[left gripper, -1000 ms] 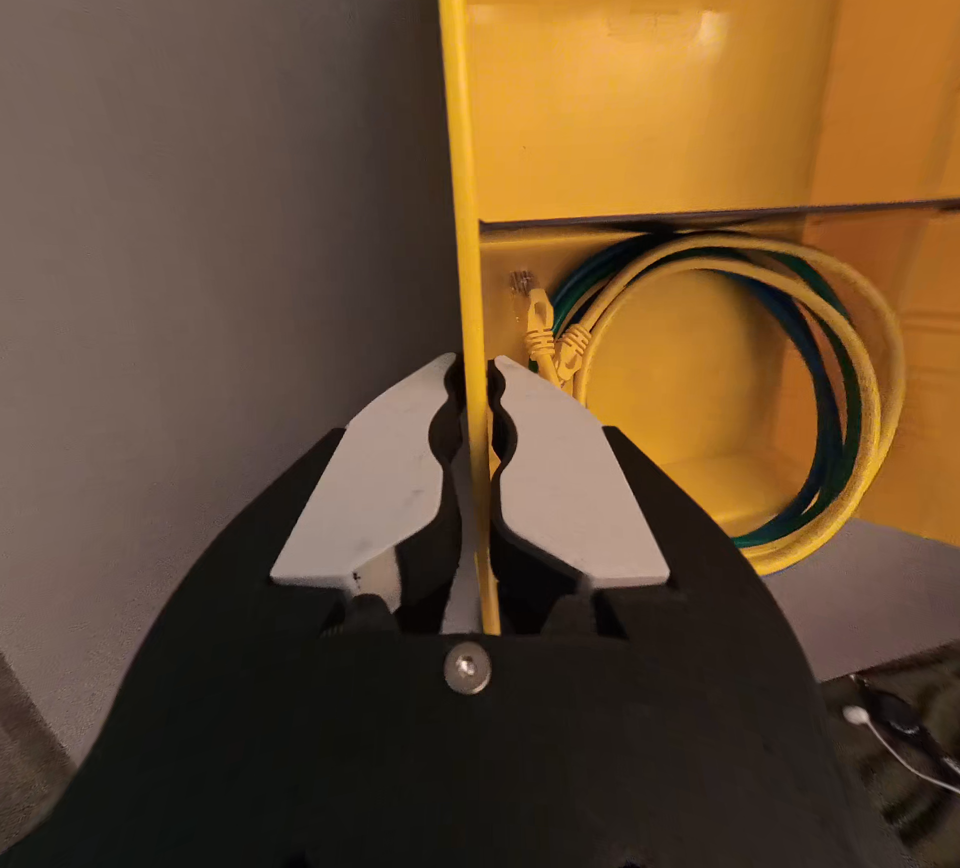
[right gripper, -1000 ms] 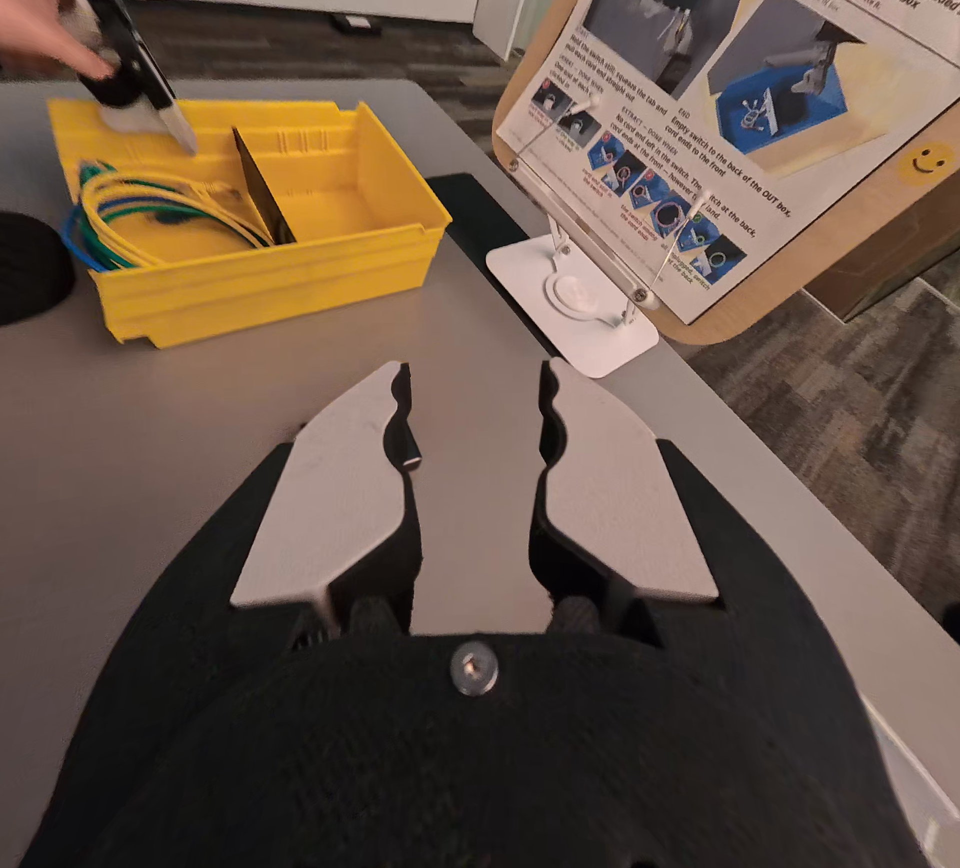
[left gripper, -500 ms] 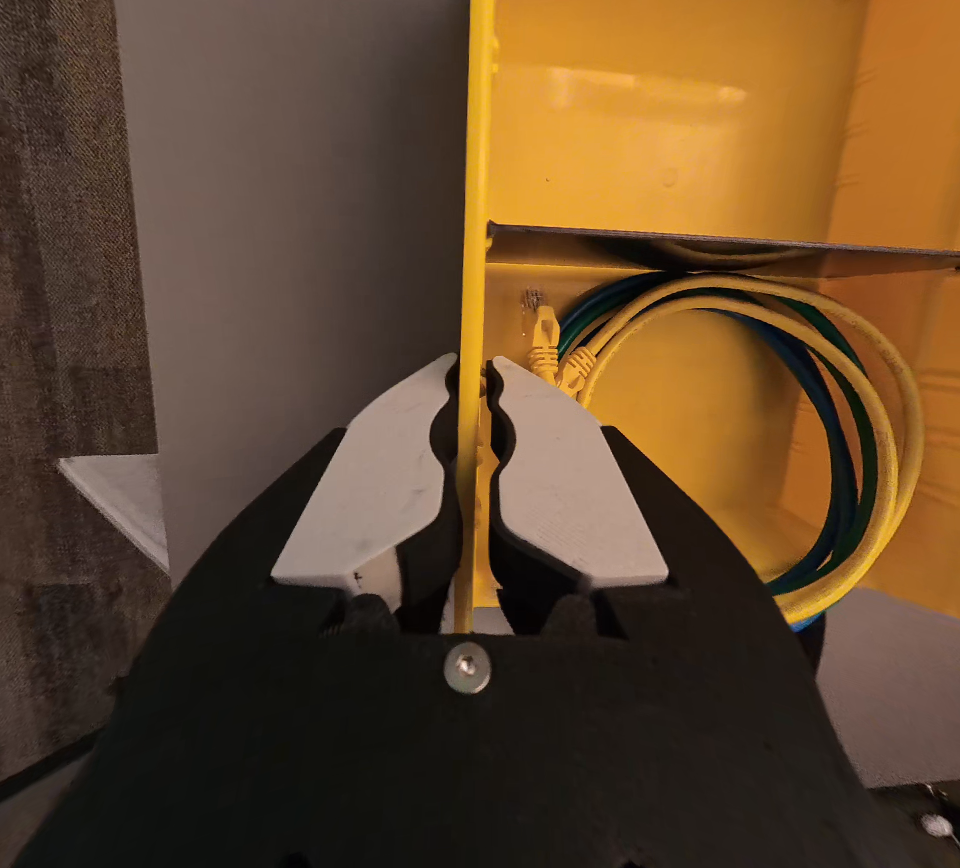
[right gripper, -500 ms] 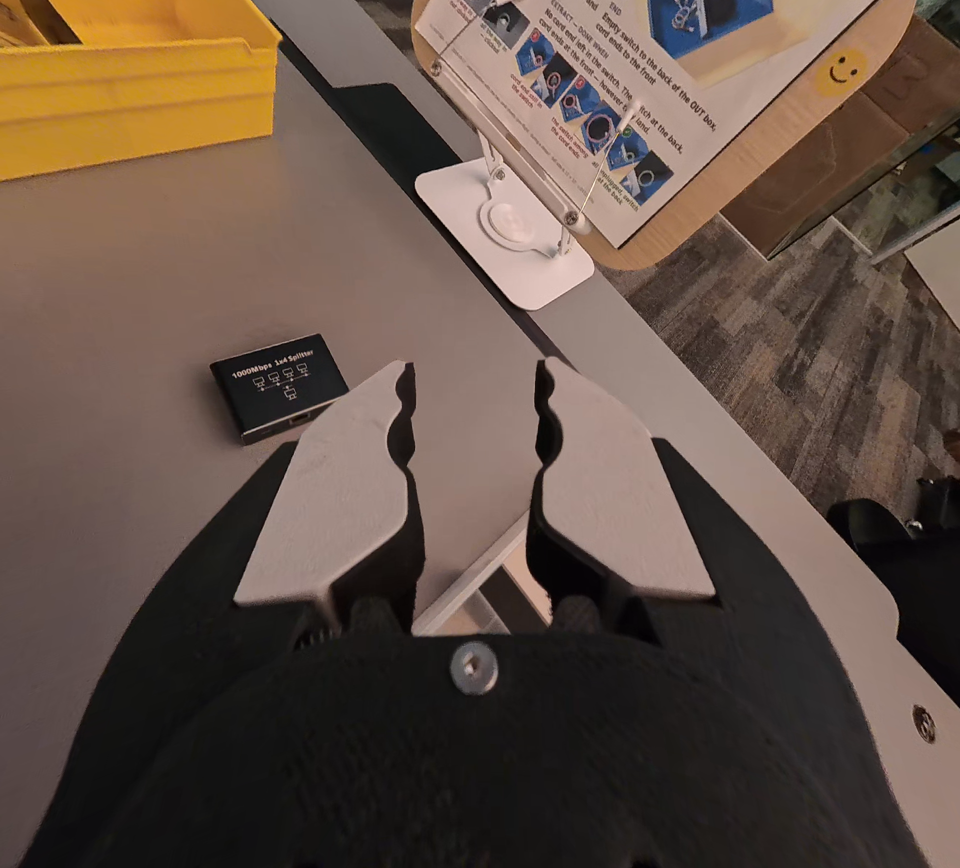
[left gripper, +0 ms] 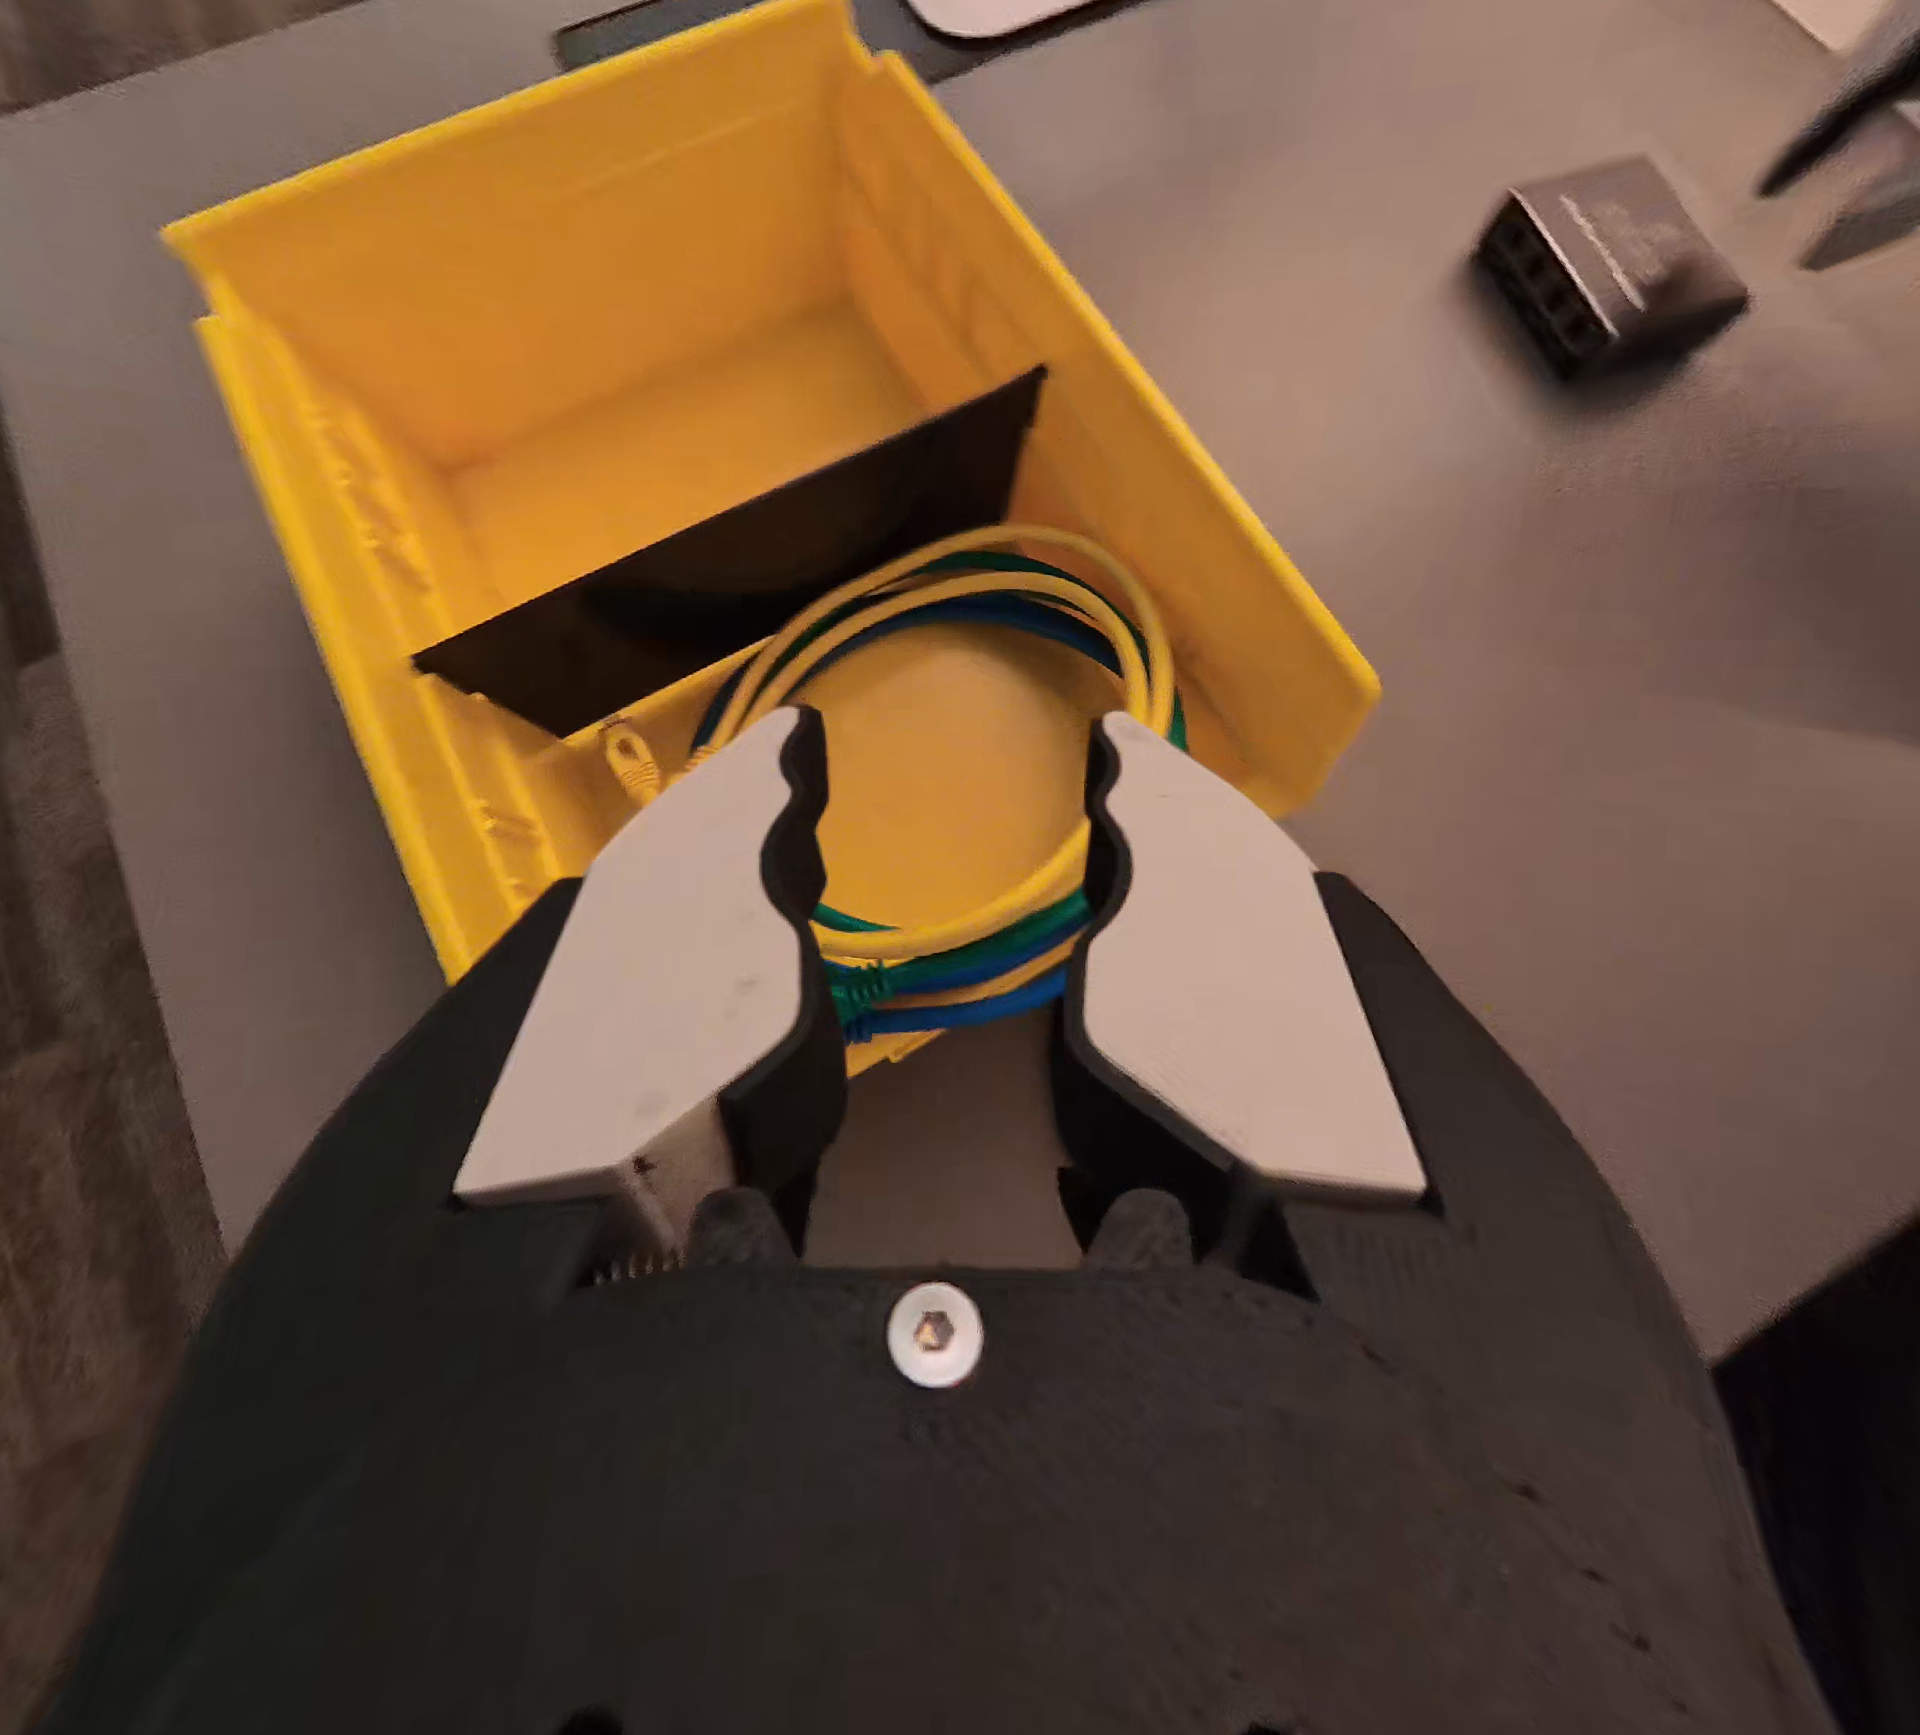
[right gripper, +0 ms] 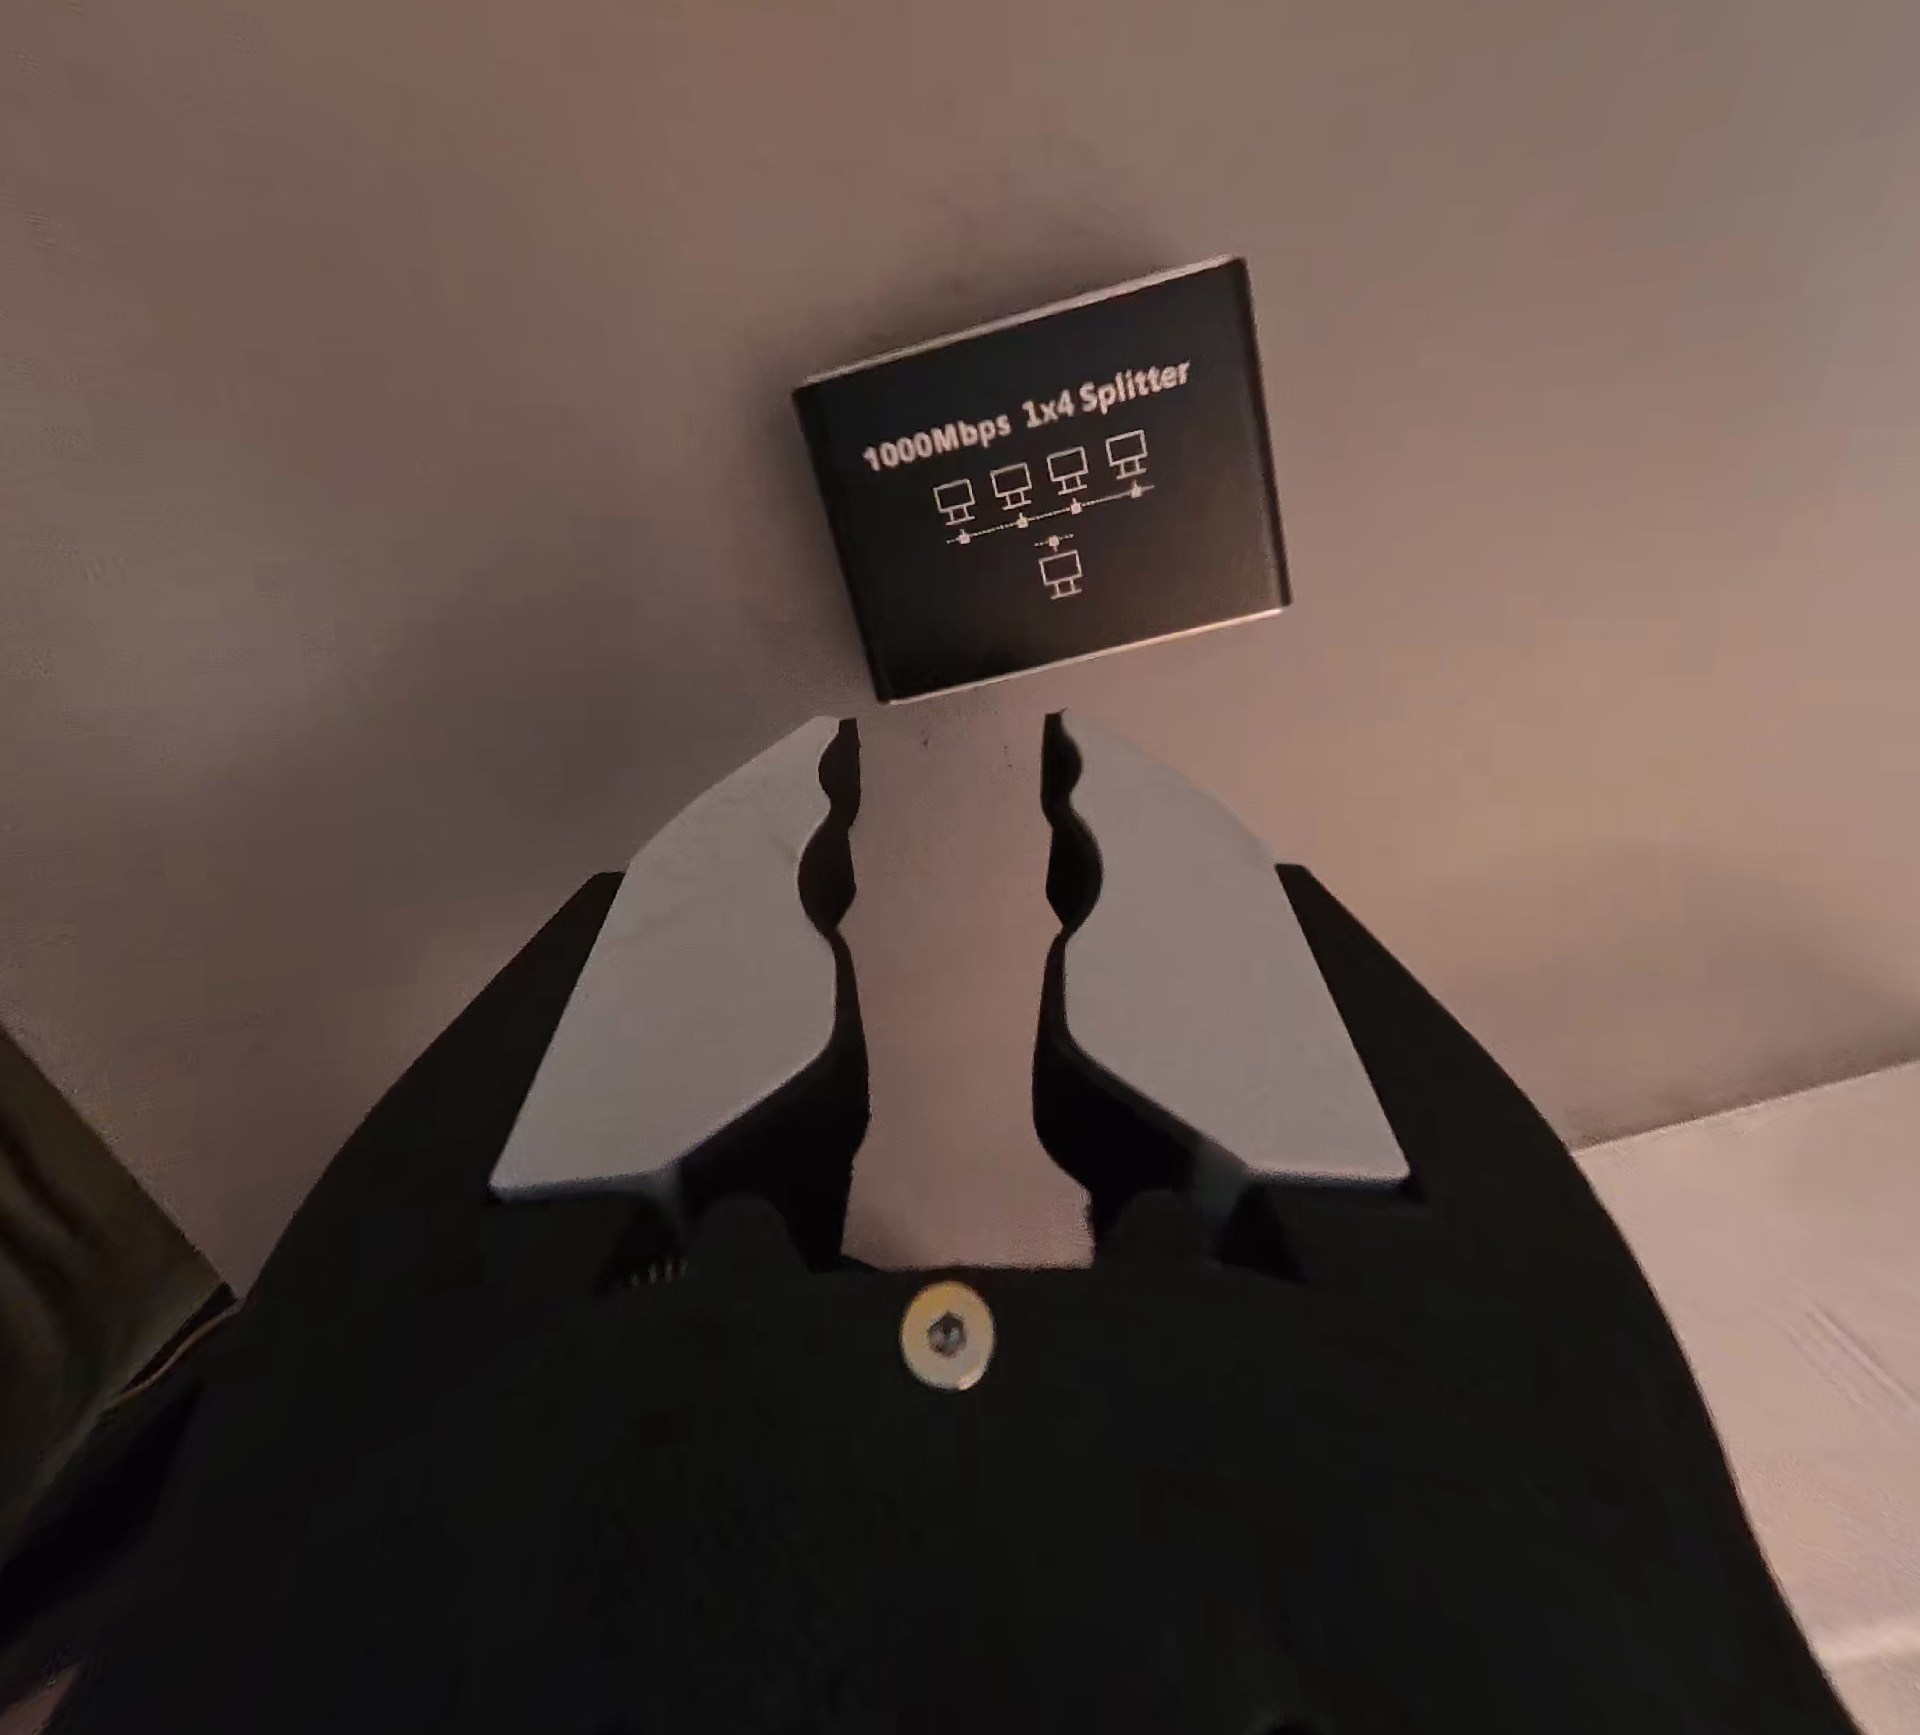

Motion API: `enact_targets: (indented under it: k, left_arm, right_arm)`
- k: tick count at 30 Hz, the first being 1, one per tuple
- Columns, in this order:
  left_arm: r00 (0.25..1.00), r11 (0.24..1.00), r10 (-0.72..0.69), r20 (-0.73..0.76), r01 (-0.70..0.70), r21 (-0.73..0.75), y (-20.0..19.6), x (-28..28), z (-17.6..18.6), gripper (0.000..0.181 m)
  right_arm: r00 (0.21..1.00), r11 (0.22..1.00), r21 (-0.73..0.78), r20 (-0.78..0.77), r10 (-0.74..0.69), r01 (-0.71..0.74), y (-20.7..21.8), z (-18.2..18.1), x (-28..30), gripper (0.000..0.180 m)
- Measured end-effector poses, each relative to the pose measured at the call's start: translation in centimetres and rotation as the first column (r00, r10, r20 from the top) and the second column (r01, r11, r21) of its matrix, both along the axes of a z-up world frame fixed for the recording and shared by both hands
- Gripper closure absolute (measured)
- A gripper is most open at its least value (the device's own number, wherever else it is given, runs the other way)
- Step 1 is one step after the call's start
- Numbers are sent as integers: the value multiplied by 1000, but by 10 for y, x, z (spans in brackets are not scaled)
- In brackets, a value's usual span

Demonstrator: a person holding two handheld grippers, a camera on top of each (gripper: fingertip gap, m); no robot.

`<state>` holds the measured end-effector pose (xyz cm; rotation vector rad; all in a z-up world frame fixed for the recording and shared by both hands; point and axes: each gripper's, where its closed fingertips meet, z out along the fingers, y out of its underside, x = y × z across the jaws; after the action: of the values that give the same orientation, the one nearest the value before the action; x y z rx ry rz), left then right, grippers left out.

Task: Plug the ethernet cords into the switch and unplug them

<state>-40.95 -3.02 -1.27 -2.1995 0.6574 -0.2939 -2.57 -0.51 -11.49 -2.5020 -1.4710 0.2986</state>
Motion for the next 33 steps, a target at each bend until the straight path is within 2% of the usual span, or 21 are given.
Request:
enact_targets:
  k: [3, 10, 17, 23, 33]
  left_arm:
    - [997, 997, -53, -51, 50, -63, -7, -2, -5, 136]
    - [976, 967, -184, -118, 158, -198, -14, 6, -33, 133]
    - [921, 924, -308, -238, 230, -305, -15, 7, -68, 133]
    - [926, 852, -370, -72, 308, -423, -29, 20, -73, 170]
    - [924, 850, -376, -71, 314, -424, -31, 21, -71, 173]
  right_arm:
    - [996, 999, -24, 87, -19, 22, 5, -23, 7, 137]
    - [999, 997, -66, 4, -48, 48, 8, -30, -5, 120]
    - [1000, 999, -53, -11, 11, -12, 10, -35, -14, 121]
    - [998, 998, 10, 2, 60, -60, 16, -35, -16, 124]
    - [982, 974, 148, -48, 181, -172, 28, -29, -30, 136]
